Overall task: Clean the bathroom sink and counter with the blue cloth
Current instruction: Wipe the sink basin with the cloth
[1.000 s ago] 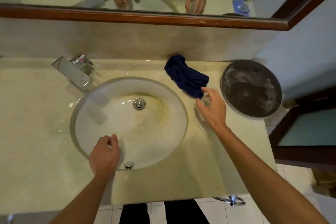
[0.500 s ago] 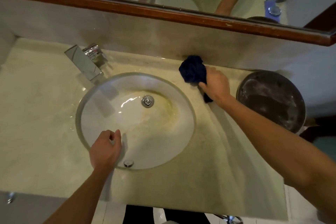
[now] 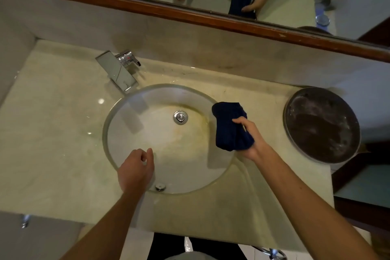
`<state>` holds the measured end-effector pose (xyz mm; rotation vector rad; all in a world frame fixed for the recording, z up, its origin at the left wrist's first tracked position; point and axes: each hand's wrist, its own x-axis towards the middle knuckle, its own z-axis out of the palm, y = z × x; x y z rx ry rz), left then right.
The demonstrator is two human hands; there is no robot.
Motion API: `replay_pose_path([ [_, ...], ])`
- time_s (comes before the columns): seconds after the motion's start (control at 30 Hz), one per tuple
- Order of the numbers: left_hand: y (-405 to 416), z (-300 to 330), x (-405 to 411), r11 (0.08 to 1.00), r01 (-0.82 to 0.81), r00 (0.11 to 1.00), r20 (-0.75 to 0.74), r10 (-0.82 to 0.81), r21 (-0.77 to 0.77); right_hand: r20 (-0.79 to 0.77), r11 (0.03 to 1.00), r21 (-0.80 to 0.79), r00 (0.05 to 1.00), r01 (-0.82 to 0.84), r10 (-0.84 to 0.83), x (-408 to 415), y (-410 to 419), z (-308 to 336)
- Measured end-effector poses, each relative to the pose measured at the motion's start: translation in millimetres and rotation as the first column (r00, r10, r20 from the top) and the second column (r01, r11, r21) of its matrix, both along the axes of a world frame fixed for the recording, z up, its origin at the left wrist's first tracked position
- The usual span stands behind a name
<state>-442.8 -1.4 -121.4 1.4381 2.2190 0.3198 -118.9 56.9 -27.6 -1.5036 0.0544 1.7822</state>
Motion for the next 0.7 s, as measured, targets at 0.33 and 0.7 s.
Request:
replay_pose_path([
  [0.33,0,11,2,1.000,-0.015,0.999,0.027,0.016,-0.021,0.953,0.855,0.303,0.141,-0.420,-0.269,-11,87,7],
  [0.7,1,9,2,1.000,-0.009,1.000,0.024,0.009,-0.023,0.850,0.138,-0.426,-0.448,-0.894,-0.279,-54,190,-78],
])
